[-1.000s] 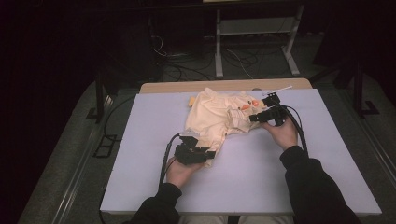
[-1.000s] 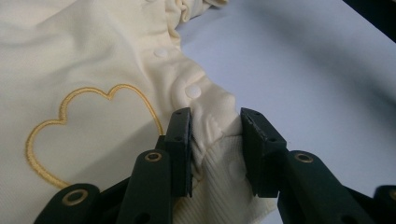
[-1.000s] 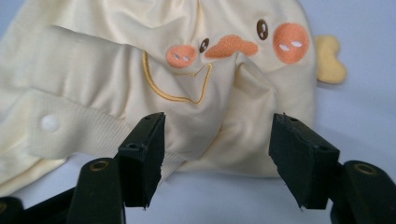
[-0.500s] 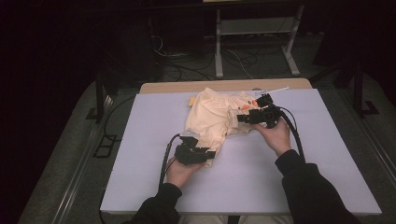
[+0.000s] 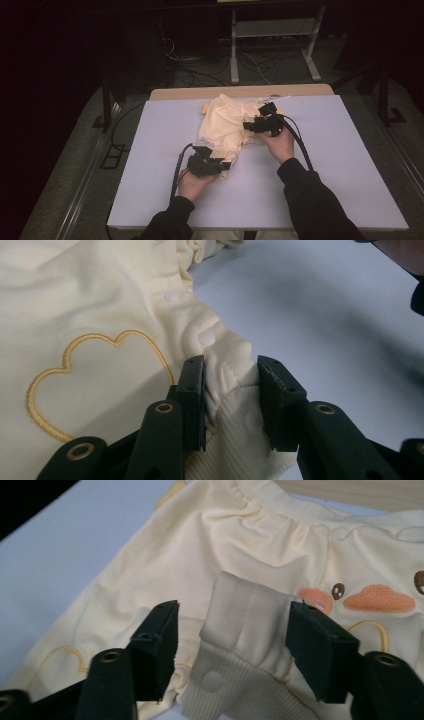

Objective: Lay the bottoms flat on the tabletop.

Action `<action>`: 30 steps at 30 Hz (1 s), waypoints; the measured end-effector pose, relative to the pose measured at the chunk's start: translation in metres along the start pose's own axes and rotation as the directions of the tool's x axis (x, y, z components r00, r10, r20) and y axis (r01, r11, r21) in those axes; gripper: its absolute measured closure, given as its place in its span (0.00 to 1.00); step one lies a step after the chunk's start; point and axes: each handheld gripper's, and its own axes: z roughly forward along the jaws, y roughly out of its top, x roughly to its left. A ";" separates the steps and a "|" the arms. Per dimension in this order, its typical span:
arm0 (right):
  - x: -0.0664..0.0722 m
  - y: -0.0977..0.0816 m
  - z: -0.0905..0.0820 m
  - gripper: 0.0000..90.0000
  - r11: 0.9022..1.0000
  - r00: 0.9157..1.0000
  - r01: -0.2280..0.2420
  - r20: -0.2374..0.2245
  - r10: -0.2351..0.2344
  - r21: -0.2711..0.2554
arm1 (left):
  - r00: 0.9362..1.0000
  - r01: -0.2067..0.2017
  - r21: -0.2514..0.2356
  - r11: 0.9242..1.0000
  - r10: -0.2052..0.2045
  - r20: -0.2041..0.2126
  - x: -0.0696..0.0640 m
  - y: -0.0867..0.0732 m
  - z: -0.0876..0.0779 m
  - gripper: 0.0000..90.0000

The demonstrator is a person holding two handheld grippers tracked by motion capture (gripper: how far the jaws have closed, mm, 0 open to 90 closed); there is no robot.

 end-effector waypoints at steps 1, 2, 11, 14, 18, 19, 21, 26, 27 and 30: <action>0.000 0.000 0.000 0.52 1.000 1.000 0.000 0.000 0.000 0.000 | 1.000 0.001 -0.001 1.000 -0.001 0.000 0.000 0.000 0.000 0.71; 0.001 0.000 0.002 0.56 1.000 1.000 0.015 0.014 -0.016 0.013 | 1.000 0.001 -0.001 1.000 -0.001 0.000 0.000 0.000 0.000 0.71; -0.004 -0.004 0.009 0.79 0.996 0.999 0.031 0.018 -0.033 0.084 | 1.000 -0.002 0.002 1.000 0.002 0.002 0.000 0.000 -0.001 0.71; -0.008 -0.001 0.000 0.80 0.995 0.999 0.037 -0.014 -0.036 0.095 | 1.000 0.001 0.001 1.000 -0.001 0.005 0.001 0.000 -0.001 0.71; -0.015 0.009 -0.026 0.80 0.989 0.997 0.061 -0.060 -0.053 0.132 | 1.000 0.002 0.005 1.000 -0.002 0.006 0.001 0.000 -0.001 0.71; -0.017 0.011 -0.032 0.80 0.988 0.996 0.072 -0.065 -0.064 0.138 | 1.000 0.001 0.006 1.000 -0.001 0.005 0.001 0.000 -0.001 0.71; -0.020 0.014 -0.048 0.80 0.984 0.994 0.085 -0.080 -0.073 0.158 | 1.000 0.001 0.006 1.000 -0.001 0.005 0.001 0.000 0.000 0.71; -0.022 0.016 -0.080 0.80 0.967 0.987 0.139 -0.105 -0.119 0.215 | 1.000 0.003 0.009 1.000 -0.003 0.004 0.001 0.000 0.000 0.71; -0.021 0.015 -0.083 0.80 0.961 0.985 0.153 -0.108 -0.131 0.230 | 1.000 0.004 0.008 1.000 -0.004 0.003 0.000 0.000 0.000 0.71; -0.016 0.008 -0.087 0.80 0.936 0.976 0.206 -0.126 -0.176 0.286 | 1.000 0.005 0.009 1.000 -0.005 0.007 0.001 -0.001 0.000 0.71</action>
